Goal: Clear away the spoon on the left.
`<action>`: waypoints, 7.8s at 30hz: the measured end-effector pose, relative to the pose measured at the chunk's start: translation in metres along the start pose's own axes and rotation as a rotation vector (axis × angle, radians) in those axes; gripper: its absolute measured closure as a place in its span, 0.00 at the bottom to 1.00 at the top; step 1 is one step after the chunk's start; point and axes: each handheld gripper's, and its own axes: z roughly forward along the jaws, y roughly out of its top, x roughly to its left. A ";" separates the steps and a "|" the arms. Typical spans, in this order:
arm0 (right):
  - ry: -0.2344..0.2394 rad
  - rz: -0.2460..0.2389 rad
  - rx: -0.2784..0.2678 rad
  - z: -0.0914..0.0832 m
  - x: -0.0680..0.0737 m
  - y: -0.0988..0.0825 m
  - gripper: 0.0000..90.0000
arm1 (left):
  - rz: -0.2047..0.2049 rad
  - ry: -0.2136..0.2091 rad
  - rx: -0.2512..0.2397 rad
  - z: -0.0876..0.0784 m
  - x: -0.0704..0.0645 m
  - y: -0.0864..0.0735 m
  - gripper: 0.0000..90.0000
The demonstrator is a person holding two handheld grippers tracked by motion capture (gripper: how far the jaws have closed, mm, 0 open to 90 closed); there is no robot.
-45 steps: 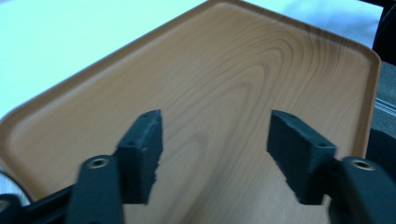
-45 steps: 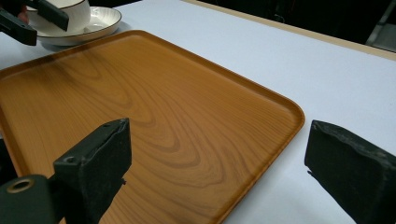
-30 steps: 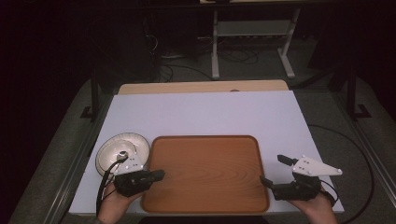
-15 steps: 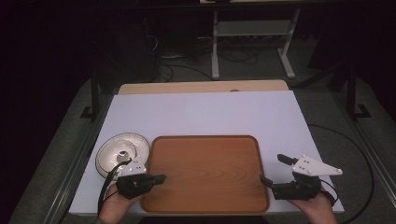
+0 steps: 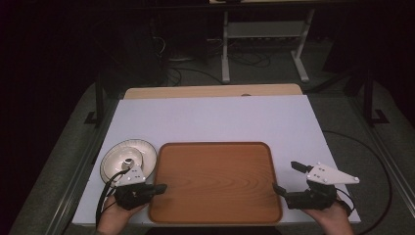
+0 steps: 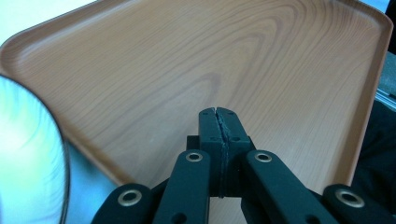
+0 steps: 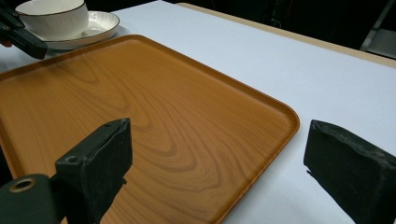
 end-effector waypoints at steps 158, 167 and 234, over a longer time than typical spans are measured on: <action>-0.021 0.004 0.004 -0.001 -0.002 0.000 0.09 | -0.169 0.399 -0.168 -0.100 0.120 -0.013 0.99; -0.022 0.003 0.005 -0.001 -0.002 0.000 0.09 | -0.181 0.398 -0.195 -0.112 0.110 -0.015 0.95; -0.023 -0.003 0.015 0.000 -0.002 -0.001 0.09 | -0.279 0.413 -0.215 -0.101 0.113 -0.017 0.83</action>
